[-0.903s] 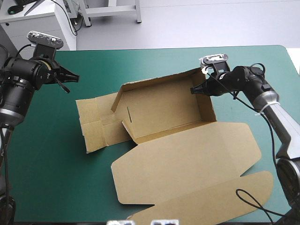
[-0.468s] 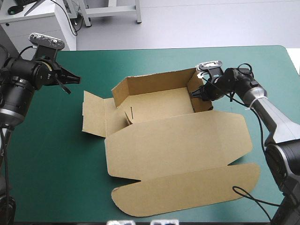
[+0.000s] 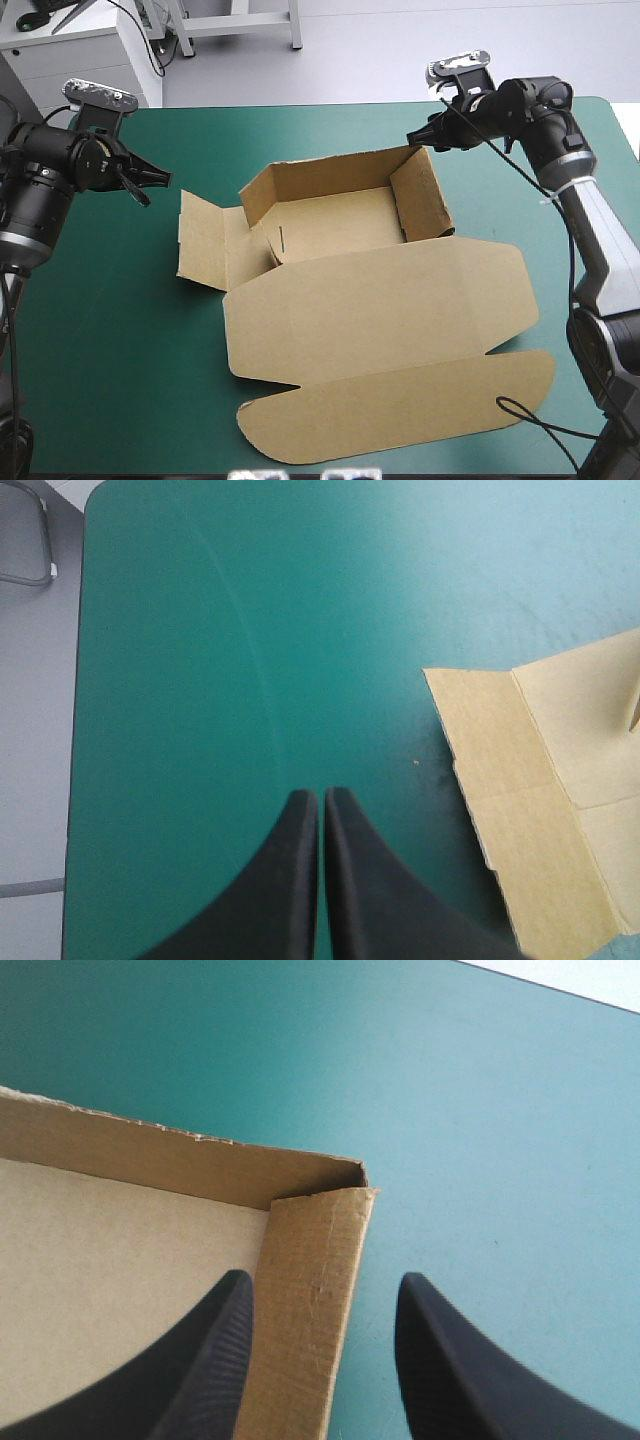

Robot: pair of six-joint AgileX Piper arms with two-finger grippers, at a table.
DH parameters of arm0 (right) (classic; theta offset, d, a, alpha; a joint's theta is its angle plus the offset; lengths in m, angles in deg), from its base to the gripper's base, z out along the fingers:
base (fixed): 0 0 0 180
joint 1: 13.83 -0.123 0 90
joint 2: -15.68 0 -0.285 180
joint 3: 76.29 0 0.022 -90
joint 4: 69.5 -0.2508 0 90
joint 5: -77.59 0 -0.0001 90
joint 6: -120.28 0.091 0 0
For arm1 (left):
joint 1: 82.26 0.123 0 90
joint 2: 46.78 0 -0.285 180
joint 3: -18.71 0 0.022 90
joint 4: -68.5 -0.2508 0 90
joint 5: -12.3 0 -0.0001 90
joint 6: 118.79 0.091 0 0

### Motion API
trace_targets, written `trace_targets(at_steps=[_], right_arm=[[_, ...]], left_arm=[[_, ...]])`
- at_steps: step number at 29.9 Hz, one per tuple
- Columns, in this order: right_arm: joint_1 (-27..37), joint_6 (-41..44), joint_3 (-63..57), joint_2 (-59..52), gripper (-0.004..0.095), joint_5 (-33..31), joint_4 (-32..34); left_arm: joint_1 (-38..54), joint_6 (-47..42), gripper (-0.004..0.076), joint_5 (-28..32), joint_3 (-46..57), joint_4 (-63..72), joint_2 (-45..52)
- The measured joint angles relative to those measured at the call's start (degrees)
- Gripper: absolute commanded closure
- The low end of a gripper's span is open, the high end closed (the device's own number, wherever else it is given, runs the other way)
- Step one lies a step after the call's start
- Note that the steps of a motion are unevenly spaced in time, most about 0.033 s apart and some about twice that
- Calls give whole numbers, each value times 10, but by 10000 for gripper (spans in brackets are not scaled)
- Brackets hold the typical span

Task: Fold the box

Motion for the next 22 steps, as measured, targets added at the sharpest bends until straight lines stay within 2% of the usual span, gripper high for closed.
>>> trace_targets(at_steps=[6, 10, 22], right_arm=[[0, 27, 11, 8, 481, -66, 39], [0, 30, 11, 35, 481, -100, 36], [0, 29, 11, 131, 496, -102, 14]], left_arm=[[0, 0, 730, -9, 0, 0, 0], [0, 0, 731, -9, 0, 0, 0], [0, 0, 731, -20, 0, 0, 0]])
